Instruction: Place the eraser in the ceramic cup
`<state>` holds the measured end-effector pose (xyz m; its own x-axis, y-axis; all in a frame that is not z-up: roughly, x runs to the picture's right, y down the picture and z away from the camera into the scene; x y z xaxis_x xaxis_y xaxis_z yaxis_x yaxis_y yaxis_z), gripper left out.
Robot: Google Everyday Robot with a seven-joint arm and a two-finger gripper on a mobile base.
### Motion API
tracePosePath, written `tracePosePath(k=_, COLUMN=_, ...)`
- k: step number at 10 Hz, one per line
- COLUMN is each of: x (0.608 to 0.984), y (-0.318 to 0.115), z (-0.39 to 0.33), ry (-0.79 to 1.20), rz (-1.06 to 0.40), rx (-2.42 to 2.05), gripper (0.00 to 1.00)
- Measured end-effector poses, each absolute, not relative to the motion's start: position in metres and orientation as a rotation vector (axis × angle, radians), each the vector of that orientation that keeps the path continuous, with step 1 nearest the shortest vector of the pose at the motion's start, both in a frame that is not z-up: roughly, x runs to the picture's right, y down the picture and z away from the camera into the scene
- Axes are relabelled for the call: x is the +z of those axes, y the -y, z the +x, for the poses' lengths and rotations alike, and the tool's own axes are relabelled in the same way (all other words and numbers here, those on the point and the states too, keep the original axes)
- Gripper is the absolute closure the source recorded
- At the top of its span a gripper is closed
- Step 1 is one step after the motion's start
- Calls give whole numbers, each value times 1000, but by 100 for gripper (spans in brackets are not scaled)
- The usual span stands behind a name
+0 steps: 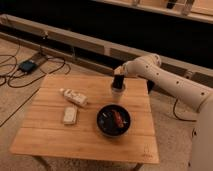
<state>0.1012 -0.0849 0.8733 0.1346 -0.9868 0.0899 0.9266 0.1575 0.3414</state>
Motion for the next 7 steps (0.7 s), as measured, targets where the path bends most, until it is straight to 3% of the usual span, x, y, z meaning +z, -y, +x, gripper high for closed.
tracePosePath(k=1, x=872, y=83, z=99, ry=323, rz=230, rx=-1406, gripper=27)
tracePosePath(k=2, x=872, y=81, z=99, ry=321, rz=233, rx=-1407, gripper=22)
tracePosePath(k=7, x=868, y=76, z=99, ry=307, rz=241, rx=-1419, gripper=20)
